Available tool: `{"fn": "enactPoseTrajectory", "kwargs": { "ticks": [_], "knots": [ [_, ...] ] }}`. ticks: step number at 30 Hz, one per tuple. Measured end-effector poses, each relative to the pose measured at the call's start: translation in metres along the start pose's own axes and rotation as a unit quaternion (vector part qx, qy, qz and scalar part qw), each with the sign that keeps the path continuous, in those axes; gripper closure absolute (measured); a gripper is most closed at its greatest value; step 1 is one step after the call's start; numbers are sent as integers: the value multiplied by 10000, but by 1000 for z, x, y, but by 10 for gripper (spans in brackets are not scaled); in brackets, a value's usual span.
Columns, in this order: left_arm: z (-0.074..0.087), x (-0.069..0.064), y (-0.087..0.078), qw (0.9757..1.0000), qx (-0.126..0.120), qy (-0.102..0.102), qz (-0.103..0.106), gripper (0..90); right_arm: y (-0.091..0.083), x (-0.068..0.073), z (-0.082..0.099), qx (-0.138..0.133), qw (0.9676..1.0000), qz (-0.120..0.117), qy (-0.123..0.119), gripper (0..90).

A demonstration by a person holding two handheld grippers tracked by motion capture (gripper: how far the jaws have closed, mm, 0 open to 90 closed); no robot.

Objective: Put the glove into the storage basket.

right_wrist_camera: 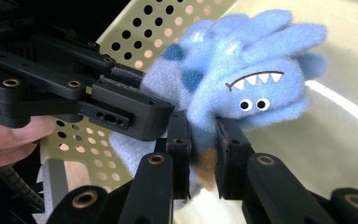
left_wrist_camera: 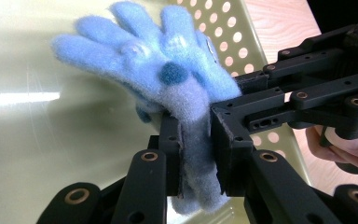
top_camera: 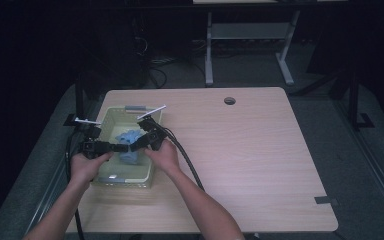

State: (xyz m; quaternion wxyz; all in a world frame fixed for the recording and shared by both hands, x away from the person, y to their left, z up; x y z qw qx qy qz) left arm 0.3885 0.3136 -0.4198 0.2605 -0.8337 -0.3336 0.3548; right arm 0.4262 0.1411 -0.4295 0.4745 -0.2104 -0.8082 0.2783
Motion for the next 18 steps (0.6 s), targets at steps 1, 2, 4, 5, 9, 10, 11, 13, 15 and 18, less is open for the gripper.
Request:
{"fn": "enactPoseTrajectory", "kwargs": {
  "ticks": [1, 2, 4, 5, 9, 10, 11, 13, 15, 18],
  "knots": [
    [0, 0, 0, 10000, -15, -5, -4, 746, 0, 0, 0, 1, 10000, 18, -10, 778],
    [0, -1, 0, 10000, -21, 5, -5, 746, -1, 0, 0, -19, 10000, 27, -8, 774],
    [1, -1, 1, 10000, -26, 0, 10, 748, -2, -1, 0, -6, 10000, 29, -10, 764],
    [2, -2, 1, 10000, -32, -59, 11, 748, -2, -1, 0, 0, 10000, 35, 7, 760],
    [5, 0, 7, 9999, 90, -51, -81, 748, -3, -2, 0, -7, 9998, 206, 54, 735],
    [6, 1, 8, 9998, 140, -49, -125, 748, -4, -3, 0, -10, 9997, 241, 86, 733],
    [7, 1, 10, 9997, 205, -28, -162, 748, -5, -3, 0, -9, 9996, 260, 107, 723],
    [8, 1, 13, 9991, 352, 15, -247, 748, -8, -3, 1, 32, 9995, 293, 65, 722],
    [7, 2, 17, 9977, 579, 83, -350, 747, -11, -2, 2, 0, 9995, 302, 46, 721],
    [6, 1, 19, 9958, 724, 208, -527, 725, -15, -5, 5, -51, 9997, 234, 77, 715]
  ]
}}
Point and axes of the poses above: each handheld gripper's, and its own axes: y roughly forward along the jaws, z roughly out of its underside, x roughly to its left, the point moved 3 cm from there along y, roughly forward along the jaws, and after that the axes turned 13 degrees about y, right-handed, at the moved point
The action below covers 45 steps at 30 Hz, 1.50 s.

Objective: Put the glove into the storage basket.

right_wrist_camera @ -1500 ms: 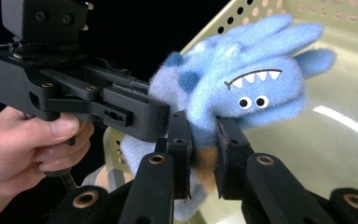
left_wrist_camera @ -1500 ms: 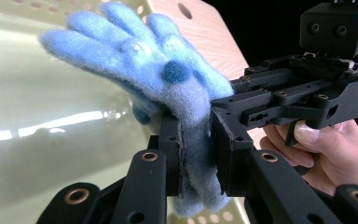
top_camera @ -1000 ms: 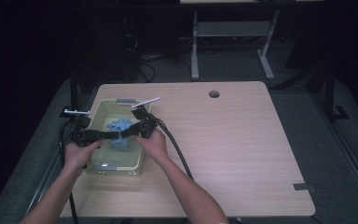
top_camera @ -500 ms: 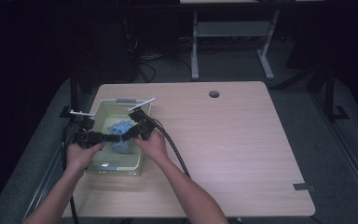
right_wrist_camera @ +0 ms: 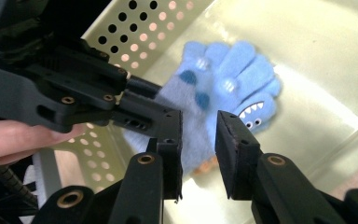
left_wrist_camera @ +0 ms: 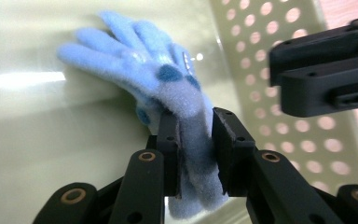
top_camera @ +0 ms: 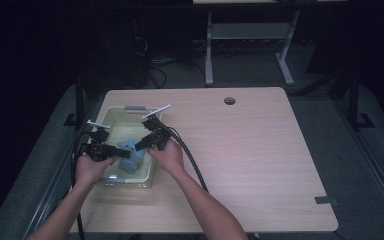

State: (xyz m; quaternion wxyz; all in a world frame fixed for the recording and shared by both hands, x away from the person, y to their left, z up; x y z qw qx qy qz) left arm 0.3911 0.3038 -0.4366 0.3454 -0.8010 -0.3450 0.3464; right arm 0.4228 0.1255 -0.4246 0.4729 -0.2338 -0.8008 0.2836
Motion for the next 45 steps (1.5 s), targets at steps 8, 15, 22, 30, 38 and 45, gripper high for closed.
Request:
{"fn": "enactPoseTrajectory", "kwargs": {
  "ticks": [8, 15, 22, 30, 38, 45],
  "knots": [
    [-7, 3, -11, 9997, -32, -18, -237, 644, -13, -5, 4, -113, 9997, -225, 78, 687],
    [-16, -4, -13, 9991, 2, 203, -384, 644, -25, -6, 6, -267, 9986, -437, 92, 673],
    [-14, -2, 7, 9981, 376, 168, -447, 648, -32, -7, 8, -304, 9981, -537, 76, 662],
    [-13, 0, 22, 9953, 859, 178, -415, 621, -39, -7, 8, -349, 9978, -571, 39, 659],
    [-15, 0, 14, 9975, 622, 106, -304, 605, -41, -7, 8, -384, 9973, -625, 29, 643],
    [-17, 4, 0, 9997, 217, 9, -111, 574, -43, -8, 8, -389, 9972, -632, 23, 628]
  ]
}}
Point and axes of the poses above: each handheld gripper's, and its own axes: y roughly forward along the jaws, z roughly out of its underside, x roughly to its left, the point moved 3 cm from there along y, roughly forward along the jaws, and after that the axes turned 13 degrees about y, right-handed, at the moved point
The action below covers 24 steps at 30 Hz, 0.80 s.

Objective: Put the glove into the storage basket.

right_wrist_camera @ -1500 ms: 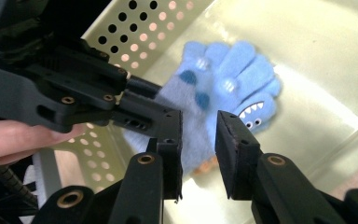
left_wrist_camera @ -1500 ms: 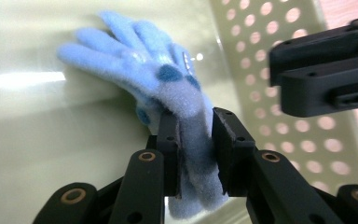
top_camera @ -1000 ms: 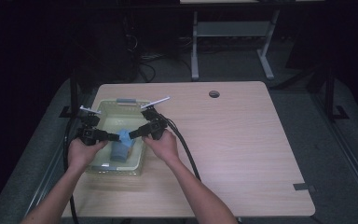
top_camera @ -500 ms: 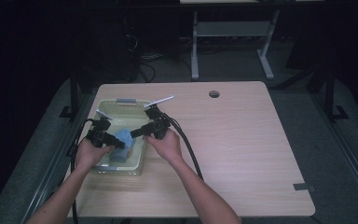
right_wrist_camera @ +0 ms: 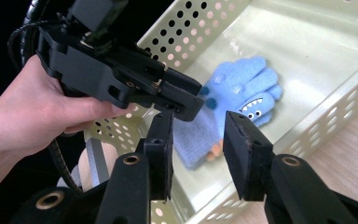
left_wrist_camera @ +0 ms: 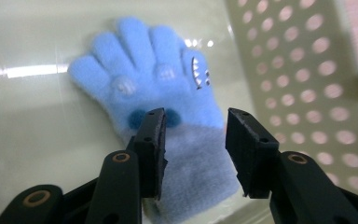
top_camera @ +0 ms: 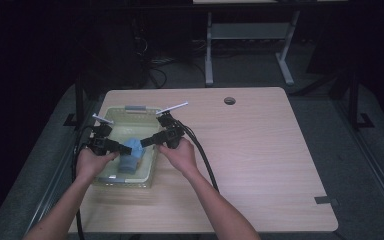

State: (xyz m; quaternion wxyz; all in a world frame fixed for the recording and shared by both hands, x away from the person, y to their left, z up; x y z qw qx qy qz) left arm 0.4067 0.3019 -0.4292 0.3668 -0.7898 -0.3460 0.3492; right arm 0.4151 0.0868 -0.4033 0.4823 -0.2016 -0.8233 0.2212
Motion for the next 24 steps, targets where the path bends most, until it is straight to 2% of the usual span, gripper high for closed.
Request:
{"fn": "enactPoseTrajectory", "kwargs": {
  "ticks": [2, 5, 6, 9, 10, 17, 18, 24],
  "knots": [
    [-1, 0, -3, 10000, -40, 36, 27, 558, 0, 0, 0, -5, 10000, -33, -3, 622],
    [-1, 0, -7, 9998, -182, -21, 75, 533, -1, -1, -1, -12, 10000, -52, 12, 615],
    [-1, 0, -9, 9997, -218, 42, 103, 530, -1, -1, -1, -9, 10000, -67, 30, 614],
    [-1, -2, -12, 9994, -298, 195, 13, 545, -3, -2, -1, -34, 10000, -50, -25, 601],
    [-2, -3, -14, 9991, -371, 187, 34, 545, -4, -2, -2, -33, 10000, -52, -35, 599],
    [-7, -9, -26, 9965, -764, 286, 191, 516, -13, -4, -3, -117, 9999, -65, 31, 575],
    [-8, -10, -27, 9955, -870, 257, 264, 507, -16, -4, -3, -148, 9999, -71, 12, 564],
    [-12, -16, -29, 9936, -1021, 344, 331, 471, -22, -5, -5, -193, 9997, -134, 20, 514]
  ]
}}
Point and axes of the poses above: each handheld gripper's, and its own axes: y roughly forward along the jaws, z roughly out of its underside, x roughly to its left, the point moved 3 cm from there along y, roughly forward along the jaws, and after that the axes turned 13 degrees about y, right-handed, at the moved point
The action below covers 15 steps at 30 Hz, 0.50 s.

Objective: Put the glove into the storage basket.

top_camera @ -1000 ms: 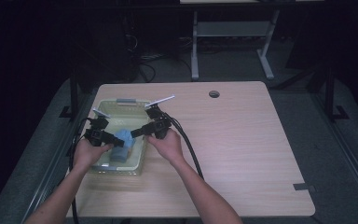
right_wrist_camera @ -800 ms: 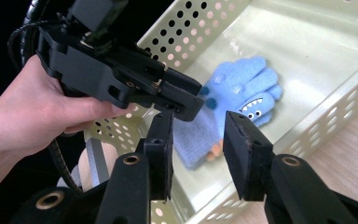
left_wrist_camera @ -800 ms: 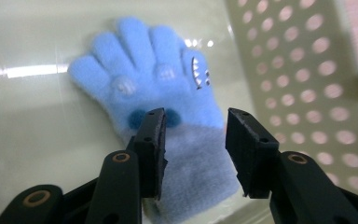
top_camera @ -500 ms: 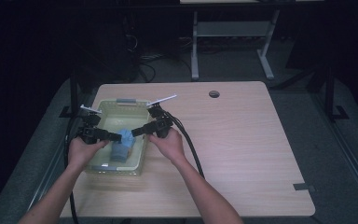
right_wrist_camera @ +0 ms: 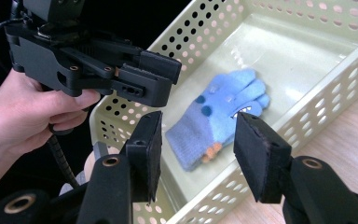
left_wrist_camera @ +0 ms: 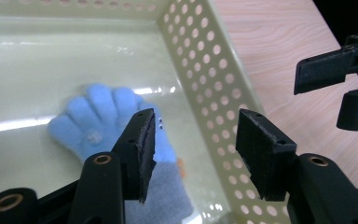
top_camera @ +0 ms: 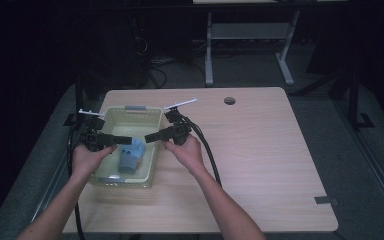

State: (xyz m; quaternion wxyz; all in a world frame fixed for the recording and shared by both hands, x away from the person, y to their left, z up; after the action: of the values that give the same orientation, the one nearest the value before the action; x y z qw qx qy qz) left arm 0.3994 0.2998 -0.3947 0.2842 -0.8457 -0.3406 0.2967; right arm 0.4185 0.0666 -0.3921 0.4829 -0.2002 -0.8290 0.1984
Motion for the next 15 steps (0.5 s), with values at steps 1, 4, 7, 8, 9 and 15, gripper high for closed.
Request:
{"fn": "enactPoseTrajectory", "kwargs": {
  "ticks": [1, 4, 7, 8, 9, 15],
  "knots": [
    [-1, -1, 0, 10000, -51, 16, 4, 469, -2, 0, 0, -4, 10000, -13, 5, 506],
    [-3, -4, 0, 9999, -144, 27, 44, 447, -9, -1, -1, -68, 10000, -52, -12, 477],
    [-5, -8, 1, 9997, -193, 9, 135, 436, -12, -3, -2, -93, 9999, -59, -34, 467],
    [-6, -8, 1, 9996, -212, 2, 190, 428, -13, -3, -1, -81, 9999, -73, -12, 462],
    [-6, -9, 1, 9995, -222, 3, 216, 420, -15, -4, -2, -74, 9999, -87, -11, 456],
    [-9, -12, 2, 9990, -275, -16, 360, 394, -25, -6, -2, -135, 9998, -120, 14, 429]
  ]
}}
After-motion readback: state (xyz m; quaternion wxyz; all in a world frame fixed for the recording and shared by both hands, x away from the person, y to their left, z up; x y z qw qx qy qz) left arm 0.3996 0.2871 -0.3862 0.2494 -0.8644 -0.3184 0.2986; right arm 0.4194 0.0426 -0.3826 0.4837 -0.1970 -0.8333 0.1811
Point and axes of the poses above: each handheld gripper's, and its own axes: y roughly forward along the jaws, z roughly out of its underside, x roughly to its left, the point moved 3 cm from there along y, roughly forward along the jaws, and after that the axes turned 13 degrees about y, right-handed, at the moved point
